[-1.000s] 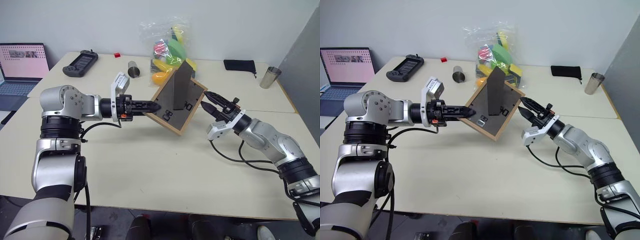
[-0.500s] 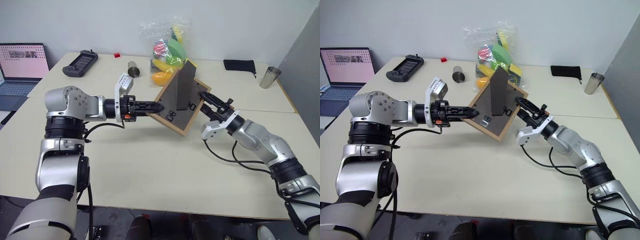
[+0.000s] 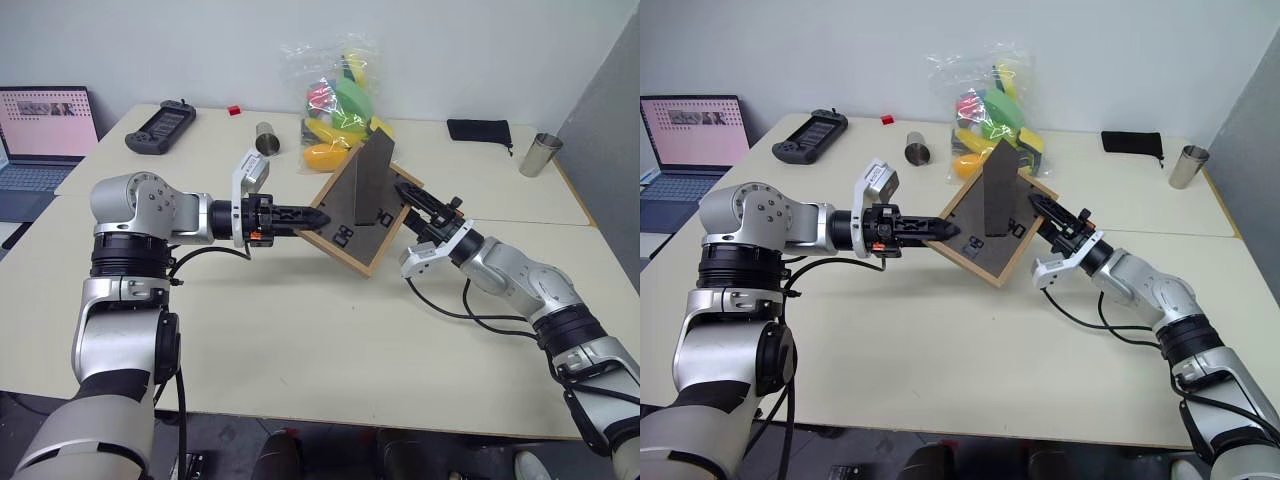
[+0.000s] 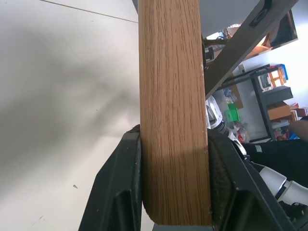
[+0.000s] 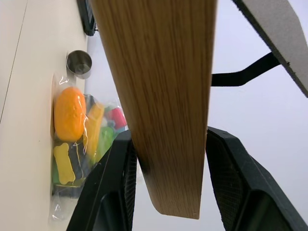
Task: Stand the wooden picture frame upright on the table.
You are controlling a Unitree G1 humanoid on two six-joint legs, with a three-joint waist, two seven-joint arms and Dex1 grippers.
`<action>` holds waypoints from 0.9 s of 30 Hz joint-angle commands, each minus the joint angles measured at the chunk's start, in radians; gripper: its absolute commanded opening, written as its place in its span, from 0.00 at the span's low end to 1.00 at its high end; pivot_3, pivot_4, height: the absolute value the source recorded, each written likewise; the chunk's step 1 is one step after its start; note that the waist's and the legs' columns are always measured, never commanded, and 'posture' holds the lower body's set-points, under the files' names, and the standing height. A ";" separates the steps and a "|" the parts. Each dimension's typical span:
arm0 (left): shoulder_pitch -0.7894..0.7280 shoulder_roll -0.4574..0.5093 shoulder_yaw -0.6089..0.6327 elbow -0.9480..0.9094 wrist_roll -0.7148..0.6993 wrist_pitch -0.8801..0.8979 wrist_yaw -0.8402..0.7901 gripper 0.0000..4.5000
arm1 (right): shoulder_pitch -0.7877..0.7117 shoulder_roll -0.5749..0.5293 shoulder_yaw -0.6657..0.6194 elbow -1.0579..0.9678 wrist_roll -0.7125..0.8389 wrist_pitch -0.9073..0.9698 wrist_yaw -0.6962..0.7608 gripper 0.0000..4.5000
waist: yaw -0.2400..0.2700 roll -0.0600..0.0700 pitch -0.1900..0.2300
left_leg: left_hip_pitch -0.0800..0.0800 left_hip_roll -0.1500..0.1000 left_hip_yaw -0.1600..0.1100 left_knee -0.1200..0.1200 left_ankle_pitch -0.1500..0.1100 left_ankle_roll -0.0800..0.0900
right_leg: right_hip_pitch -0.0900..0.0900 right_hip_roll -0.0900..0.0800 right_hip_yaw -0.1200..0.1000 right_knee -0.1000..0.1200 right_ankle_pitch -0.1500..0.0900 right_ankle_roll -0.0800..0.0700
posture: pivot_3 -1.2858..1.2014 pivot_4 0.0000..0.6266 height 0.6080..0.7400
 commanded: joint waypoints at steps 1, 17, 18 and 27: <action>-0.018 0.010 0.027 -0.037 -0.038 0.000 -0.008 0.29 | -0.028 -0.011 -0.020 -0.013 0.036 -0.010 -0.006 0.48 | -0.001 0.000 0.000 | 0.000 0.000 0.000 0.000 0.000 0.000 | 0.000 0.000 0.000 0.000 0.000 0.000 | 0.52 0.24 1.00; -0.013 0.009 0.017 -0.041 -0.039 -0.014 -0.006 0.29 | -0.017 0.009 -0.032 -0.045 0.093 0.008 0.046 0.32 | -0.012 0.000 0.000 | 0.000 0.000 0.000 0.000 0.000 0.000 | 0.000 0.000 0.000 0.000 0.000 0.000 | 0.52 0.24 1.00; -0.011 0.009 0.017 -0.042 -0.038 -0.015 -0.005 0.29 | -0.016 0.009 -0.031 -0.047 0.095 0.008 0.051 0.32 | -0.012 0.000 0.000 | 0.000 0.000 0.000 0.000 0.000 0.000 | 0.000 0.000 0.000 0.000 0.000 0.000 | 0.52 0.24 1.00; 0.023 0.006 0.015 -0.075 -0.024 -0.074 0.012 0.45 | 0.002 0.009 -0.031 -0.060 0.104 0.020 0.076 0.32 | -0.018 0.000 0.000 | 0.000 0.000 0.000 0.000 0.000 0.000 | 0.000 0.000 0.000 0.001 0.000 0.000 | 0.52 0.24 1.00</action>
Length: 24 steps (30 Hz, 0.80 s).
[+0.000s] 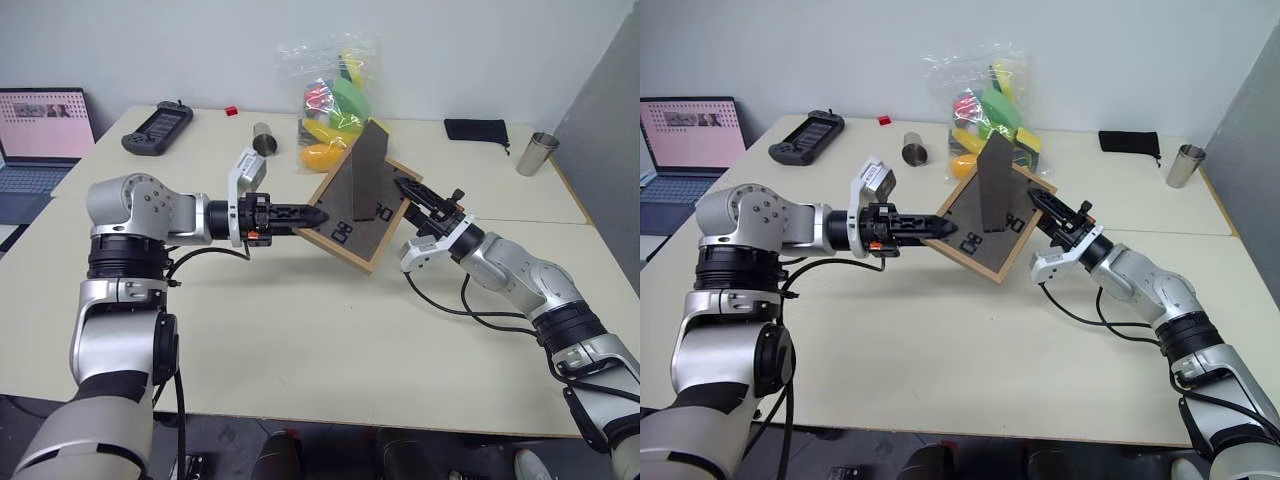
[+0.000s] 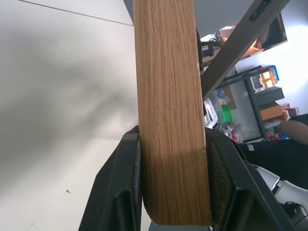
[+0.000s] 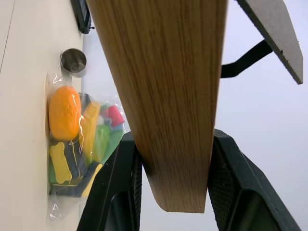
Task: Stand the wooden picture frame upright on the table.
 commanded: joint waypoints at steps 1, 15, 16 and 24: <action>-0.009 0.004 0.001 -0.070 -0.002 -0.047 0.017 0.47 | 0.006 0.004 -0.027 -0.039 0.051 0.008 0.021 0.32 | 0.000 0.000 0.000 | 0.000 0.000 0.000 0.000 0.000 0.000 | 0.000 0.000 0.000 0.000 0.000 0.000 | 0.52 0.24 1.00; -0.016 0.027 -0.022 -0.055 0.001 -0.090 -0.008 0.98 | 0.012 0.011 -0.033 -0.037 0.057 0.017 0.038 0.32 | -0.002 0.000 0.000 | 0.000 -0.001 0.000 0.000 0.000 0.000 | 0.000 0.000 0.000 0.000 0.000 0.000 | 0.52 0.24 1.00; -0.010 0.034 -0.027 -0.062 0.005 -0.108 -0.017 0.98 | 0.011 0.010 -0.034 -0.037 0.059 0.017 0.039 0.32 | -0.002 0.000 0.000 | 0.000 -0.001 0.000 0.000 0.000 0.000 | 0.000 0.000 0.000 0.000 0.000 0.000 | 0.52 0.24 1.00; 0.062 0.071 0.070 -0.148 0.015 -0.365 -0.031 0.98 | 0.026 0.020 -0.061 -0.052 0.153 0.025 0.109 0.32 | -0.002 0.000 0.000 | 0.000 0.000 0.000 0.000 0.000 0.000 | 0.000 0.000 0.000 0.000 0.000 0.000 | 0.52 0.24 1.00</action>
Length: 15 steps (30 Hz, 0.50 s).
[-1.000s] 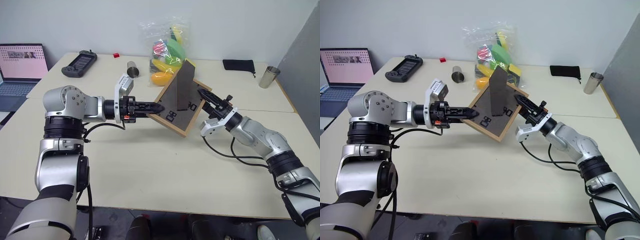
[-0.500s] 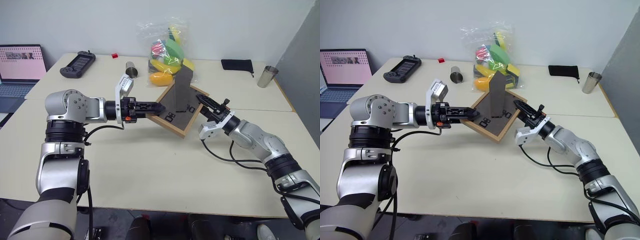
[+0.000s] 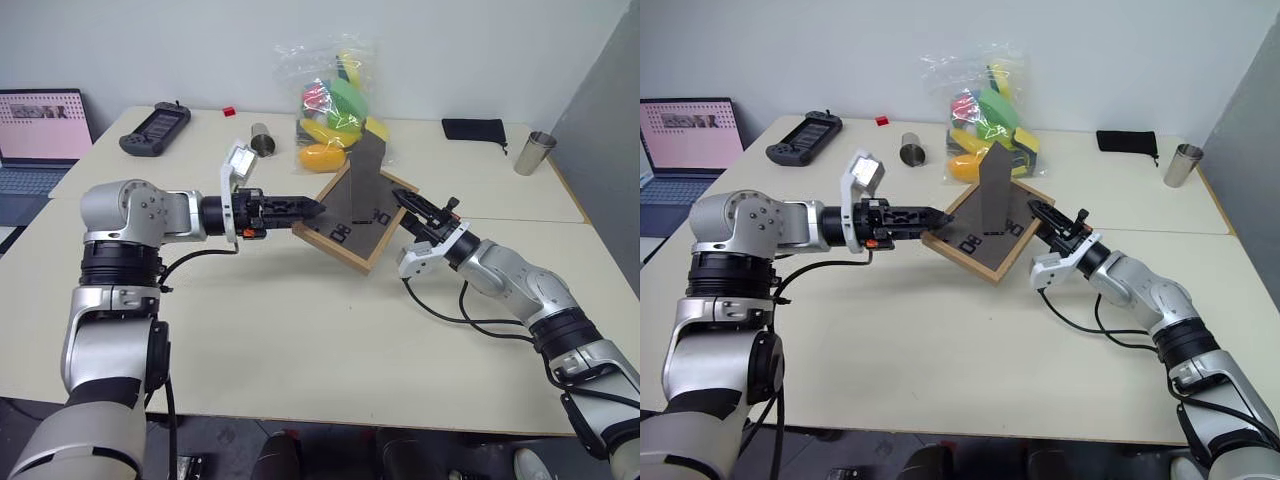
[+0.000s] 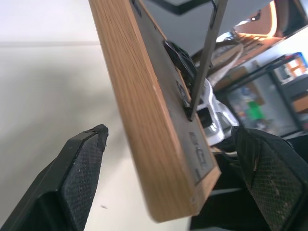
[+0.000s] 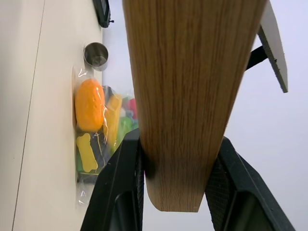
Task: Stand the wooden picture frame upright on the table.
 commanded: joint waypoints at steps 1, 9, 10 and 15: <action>0.023 0.021 0.102 -0.084 -0.009 -0.144 0.014 0.98 | 0.005 0.017 -0.078 -0.061 0.169 0.018 0.082 0.32 | 0.000 0.000 0.000 | 0.000 0.000 0.000 0.000 0.000 0.000 | 0.000 0.000 0.000 0.000 0.000 0.000 | 0.52 0.24 1.00; 0.231 -0.064 0.246 -0.363 -0.047 -0.274 0.197 0.98 | 0.069 0.120 -0.196 -0.296 0.670 0.407 0.531 0.32 | 0.002 0.000 0.000 | 0.000 0.002 0.000 0.000 0.000 0.000 | 0.002 0.000 -0.001 0.000 0.000 0.000 | 0.52 0.24 1.00; 0.271 -0.090 0.259 -0.421 -0.057 -0.264 0.246 0.98 | 0.085 0.133 -0.203 -0.357 0.760 0.551 0.612 0.32 | 0.004 0.000 0.000 | 0.000 0.002 0.000 0.000 0.000 0.000 | 0.002 0.000 -0.001 0.000 0.000 0.000 | 0.52 0.24 1.00; 0.421 -0.210 0.303 -0.629 -0.112 -0.236 0.446 0.98 | 0.120 0.191 -0.291 -0.603 1.098 1.152 0.744 0.32 | 0.011 0.000 0.000 | 0.001 0.003 -0.001 0.001 -0.002 0.003 | 0.003 0.000 -0.002 0.001 0.000 0.000 | 0.52 0.24 1.00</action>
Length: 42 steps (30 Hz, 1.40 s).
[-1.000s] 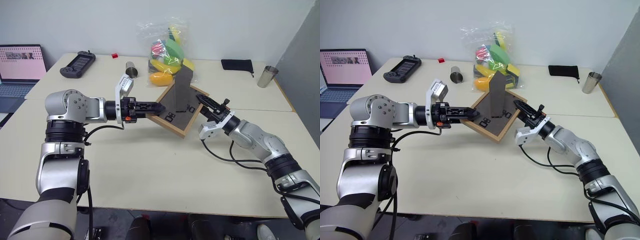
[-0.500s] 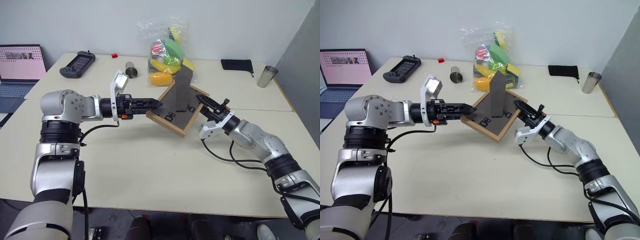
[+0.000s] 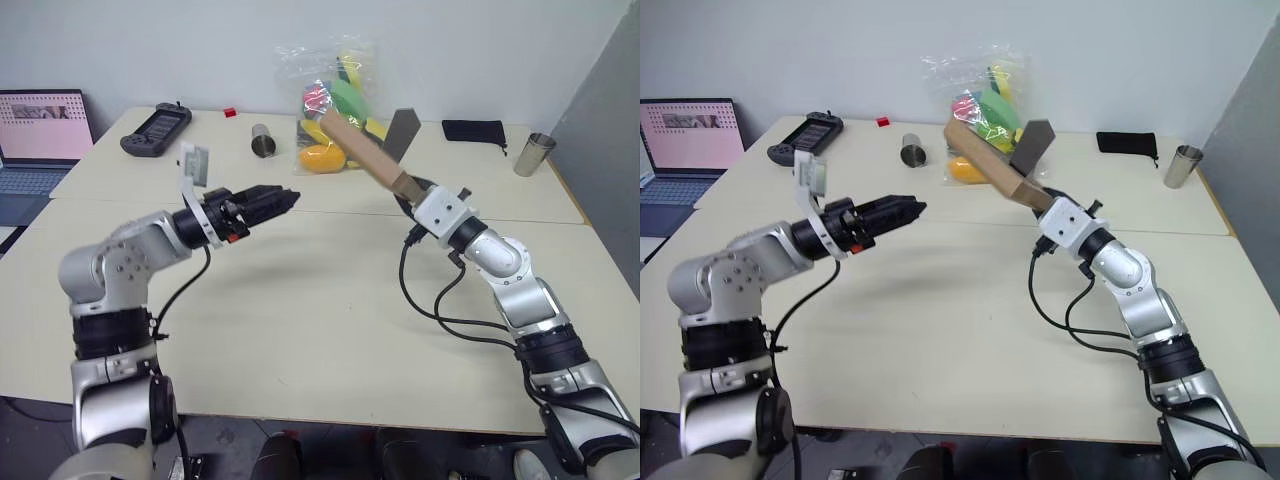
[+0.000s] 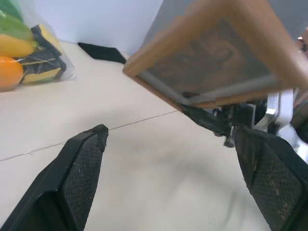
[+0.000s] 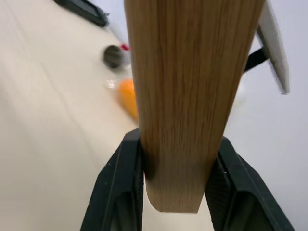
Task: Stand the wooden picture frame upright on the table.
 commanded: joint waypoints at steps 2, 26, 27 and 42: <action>0.072 -0.062 0.033 -0.166 -0.056 0.001 0.151 0.98 | -0.010 0.016 -0.101 -0.199 0.281 0.493 0.070 0.32 | 0.004 0.000 0.000 | 0.000 0.000 0.000 0.000 0.000 0.000 | -0.001 0.000 0.000 -0.001 0.000 0.000 | 0.52 0.24 1.00; 0.042 -0.065 0.024 -0.192 -0.227 -0.010 0.328 0.98 | 0.068 0.221 -0.217 0.154 0.358 0.303 0.036 0.32 | 0.015 0.000 0.000 | 0.000 -0.001 0.001 -0.001 0.000 0.001 | -0.001 0.001 0.000 -0.003 0.000 0.000 | 0.52 0.24 1.00; 0.039 -0.061 0.022 -0.192 -0.230 -0.011 0.327 0.98 | 0.066 0.218 -0.211 0.180 0.344 0.274 0.043 0.32 | 0.015 0.000 0.000 | 0.000 -0.001 0.001 -0.001 0.000 0.001 | -0.001 0.001 0.000 -0.003 0.000 0.000 | 0.52 0.24 1.00; 0.148 0.302 -0.212 -0.240 -0.106 -0.093 -0.105 0.98 | 0.061 0.211 -0.169 0.337 0.302 0.215 0.110 0.32 | 0.014 -0.001 -0.001 | 0.004 -0.001 0.003 -0.003 0.000 0.001 | 0.001 0.002 0.001 -0.003 0.000 0.000 | 0.52 0.24 1.00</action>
